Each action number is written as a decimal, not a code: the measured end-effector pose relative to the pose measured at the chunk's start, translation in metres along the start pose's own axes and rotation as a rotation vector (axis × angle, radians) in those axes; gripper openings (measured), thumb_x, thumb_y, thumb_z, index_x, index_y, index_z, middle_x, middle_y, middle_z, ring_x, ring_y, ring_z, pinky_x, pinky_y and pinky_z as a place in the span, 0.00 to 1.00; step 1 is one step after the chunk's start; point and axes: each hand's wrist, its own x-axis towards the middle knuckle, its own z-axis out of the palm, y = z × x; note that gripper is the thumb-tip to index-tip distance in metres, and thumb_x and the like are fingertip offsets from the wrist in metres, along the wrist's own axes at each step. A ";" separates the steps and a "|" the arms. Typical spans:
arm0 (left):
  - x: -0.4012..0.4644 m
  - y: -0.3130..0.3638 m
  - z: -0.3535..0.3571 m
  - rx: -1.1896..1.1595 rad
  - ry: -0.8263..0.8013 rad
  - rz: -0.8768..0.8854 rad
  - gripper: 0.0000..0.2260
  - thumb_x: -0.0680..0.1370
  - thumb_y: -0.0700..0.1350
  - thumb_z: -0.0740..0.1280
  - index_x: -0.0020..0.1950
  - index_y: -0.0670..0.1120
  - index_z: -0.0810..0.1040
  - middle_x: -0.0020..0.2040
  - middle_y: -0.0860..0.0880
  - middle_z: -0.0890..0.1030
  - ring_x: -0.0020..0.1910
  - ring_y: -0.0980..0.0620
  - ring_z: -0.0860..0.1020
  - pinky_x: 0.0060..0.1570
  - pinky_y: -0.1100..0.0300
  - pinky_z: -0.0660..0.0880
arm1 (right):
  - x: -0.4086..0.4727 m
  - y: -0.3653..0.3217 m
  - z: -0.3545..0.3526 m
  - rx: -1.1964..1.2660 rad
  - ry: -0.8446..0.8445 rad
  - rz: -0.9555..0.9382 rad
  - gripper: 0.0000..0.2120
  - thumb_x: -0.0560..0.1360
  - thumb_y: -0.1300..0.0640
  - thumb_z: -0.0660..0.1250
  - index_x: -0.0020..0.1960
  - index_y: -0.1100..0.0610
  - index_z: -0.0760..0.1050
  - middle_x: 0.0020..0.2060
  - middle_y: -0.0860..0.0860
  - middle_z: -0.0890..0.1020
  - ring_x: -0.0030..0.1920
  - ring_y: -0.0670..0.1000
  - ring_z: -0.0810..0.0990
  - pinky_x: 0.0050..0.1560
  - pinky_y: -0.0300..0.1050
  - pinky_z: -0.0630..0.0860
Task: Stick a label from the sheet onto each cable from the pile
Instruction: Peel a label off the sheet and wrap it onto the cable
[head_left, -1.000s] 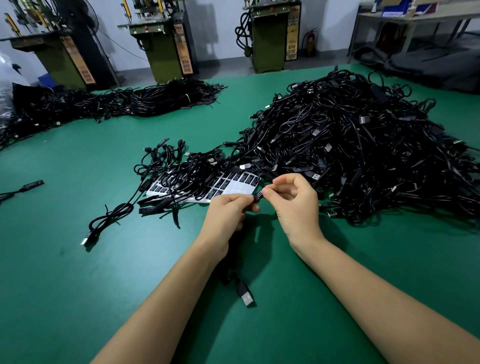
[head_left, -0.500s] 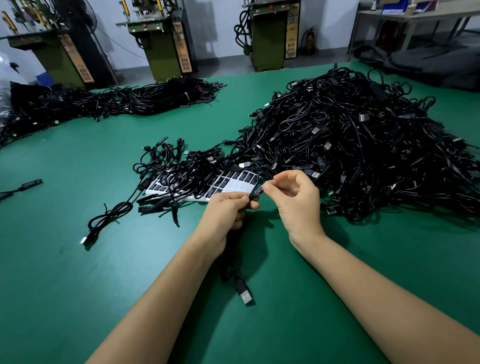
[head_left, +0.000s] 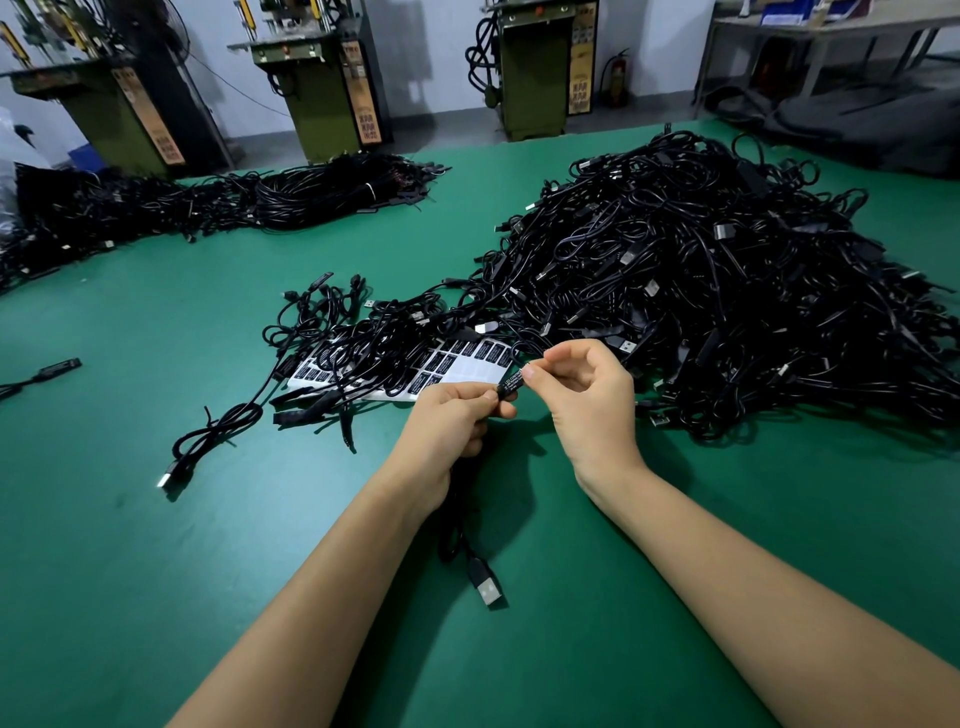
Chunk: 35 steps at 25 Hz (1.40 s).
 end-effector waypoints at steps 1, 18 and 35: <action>0.000 0.000 0.000 0.005 0.001 0.000 0.11 0.80 0.37 0.61 0.41 0.42 0.81 0.35 0.50 0.79 0.22 0.60 0.61 0.20 0.71 0.59 | 0.000 0.000 0.000 -0.005 0.000 -0.001 0.09 0.70 0.67 0.73 0.44 0.58 0.75 0.38 0.51 0.83 0.39 0.42 0.81 0.42 0.31 0.75; 0.000 0.001 0.000 0.027 0.007 -0.001 0.10 0.80 0.37 0.61 0.42 0.41 0.79 0.35 0.49 0.76 0.22 0.60 0.61 0.20 0.71 0.58 | 0.000 -0.002 0.000 -0.013 -0.024 0.009 0.08 0.70 0.68 0.73 0.44 0.59 0.75 0.38 0.51 0.83 0.38 0.42 0.81 0.42 0.32 0.75; -0.001 -0.006 0.010 0.190 0.152 0.171 0.12 0.78 0.43 0.65 0.36 0.42 0.80 0.27 0.55 0.73 0.26 0.58 0.65 0.26 0.67 0.62 | -0.003 -0.003 0.003 -0.094 -0.028 -0.032 0.10 0.71 0.67 0.72 0.42 0.55 0.74 0.39 0.51 0.82 0.40 0.45 0.81 0.44 0.34 0.76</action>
